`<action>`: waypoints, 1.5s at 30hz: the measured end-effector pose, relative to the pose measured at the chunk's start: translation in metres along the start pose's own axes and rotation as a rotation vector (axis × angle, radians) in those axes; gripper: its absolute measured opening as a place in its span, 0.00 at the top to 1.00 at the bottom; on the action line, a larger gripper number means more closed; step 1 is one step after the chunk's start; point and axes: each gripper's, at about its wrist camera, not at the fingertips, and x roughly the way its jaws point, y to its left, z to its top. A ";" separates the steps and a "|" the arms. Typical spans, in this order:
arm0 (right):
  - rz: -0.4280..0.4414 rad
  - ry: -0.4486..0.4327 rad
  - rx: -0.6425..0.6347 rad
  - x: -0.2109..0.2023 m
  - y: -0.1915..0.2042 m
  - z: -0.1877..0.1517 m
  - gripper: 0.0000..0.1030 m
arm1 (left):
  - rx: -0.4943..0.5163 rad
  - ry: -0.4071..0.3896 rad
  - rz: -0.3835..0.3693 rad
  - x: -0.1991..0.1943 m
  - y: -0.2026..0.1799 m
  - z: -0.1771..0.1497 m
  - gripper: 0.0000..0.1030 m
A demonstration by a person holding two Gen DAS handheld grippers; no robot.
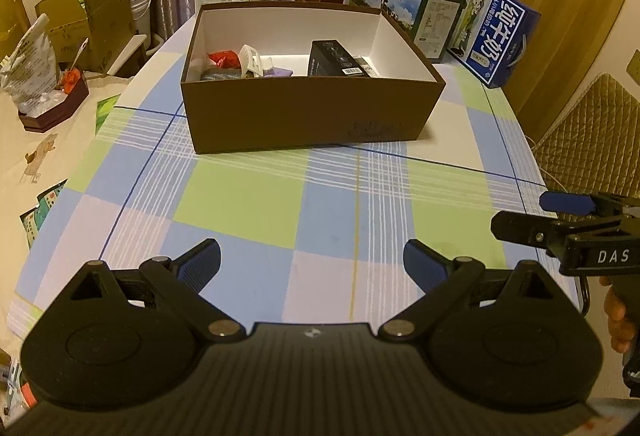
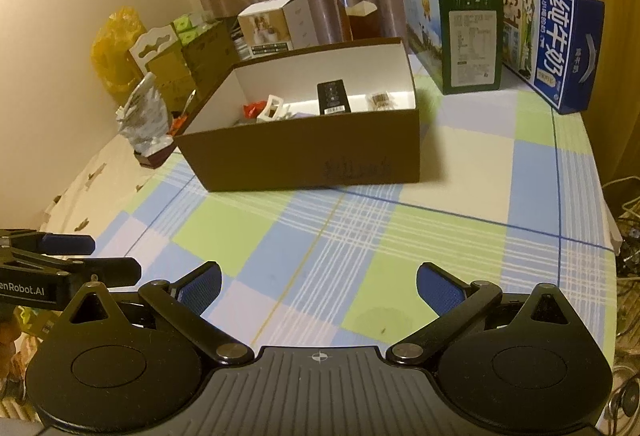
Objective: Organize objects
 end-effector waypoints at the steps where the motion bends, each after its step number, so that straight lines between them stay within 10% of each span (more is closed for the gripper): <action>1: 0.002 0.003 -0.001 0.000 0.000 -0.001 0.02 | 0.000 0.001 0.000 0.000 -0.001 -0.001 0.06; 45: 0.004 0.027 -0.004 0.007 -0.003 -0.007 0.02 | -0.014 0.003 0.025 0.007 -0.009 -0.002 0.06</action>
